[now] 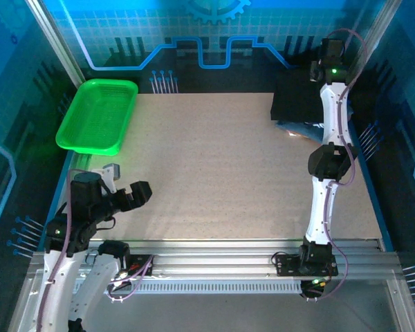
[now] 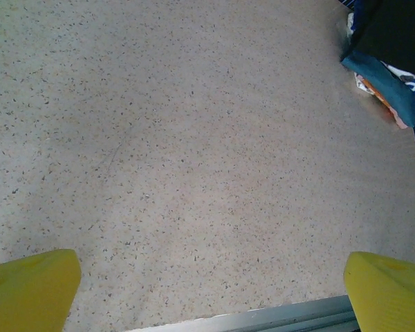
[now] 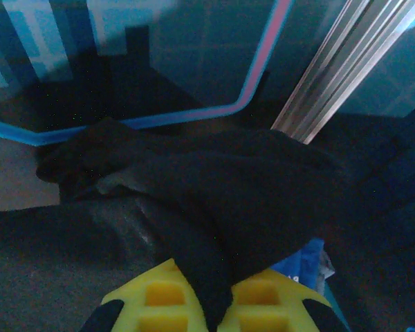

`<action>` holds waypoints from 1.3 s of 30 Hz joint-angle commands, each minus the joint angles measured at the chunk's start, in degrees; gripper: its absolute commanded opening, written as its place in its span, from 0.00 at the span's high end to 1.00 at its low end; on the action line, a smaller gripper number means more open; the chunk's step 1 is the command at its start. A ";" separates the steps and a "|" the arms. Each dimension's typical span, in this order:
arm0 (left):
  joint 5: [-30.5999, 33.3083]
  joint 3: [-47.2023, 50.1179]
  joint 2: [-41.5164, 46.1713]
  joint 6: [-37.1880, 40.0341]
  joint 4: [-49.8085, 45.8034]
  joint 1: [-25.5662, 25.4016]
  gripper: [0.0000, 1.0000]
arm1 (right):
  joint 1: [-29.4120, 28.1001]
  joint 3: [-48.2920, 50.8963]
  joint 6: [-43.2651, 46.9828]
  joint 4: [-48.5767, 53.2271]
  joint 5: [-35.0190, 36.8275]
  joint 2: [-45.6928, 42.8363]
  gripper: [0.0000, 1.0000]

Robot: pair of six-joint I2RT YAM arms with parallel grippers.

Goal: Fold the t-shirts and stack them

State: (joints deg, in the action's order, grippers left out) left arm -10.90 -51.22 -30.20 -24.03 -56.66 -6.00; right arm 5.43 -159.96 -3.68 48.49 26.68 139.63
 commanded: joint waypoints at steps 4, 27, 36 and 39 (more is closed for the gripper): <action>1.39 0.44 -0.30 -0.49 -0.21 0.37 0.01 | -0.67 -3.63 3.22 -4.72 5.92 1.10 1.00; 0.62 0.50 -1.36 -0.40 -0.30 0.37 0.01 | -3.23 4.51 17.32 -16.35 27.86 1.01 0.91; -0.44 0.45 -1.80 -0.51 -0.48 0.37 0.01 | -3.68 9.46 21.96 -25.92 38.30 0.42 0.01; -0.39 0.50 -1.64 -0.56 -0.51 0.37 0.01 | -2.92 5.17 11.89 -16.95 38.28 0.59 0.00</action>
State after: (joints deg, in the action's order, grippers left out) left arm -10.15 -51.22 -31.62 -24.03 -56.69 -6.00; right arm 2.28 -150.98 15.55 28.34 61.32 141.80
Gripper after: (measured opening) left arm 0.990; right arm 0.997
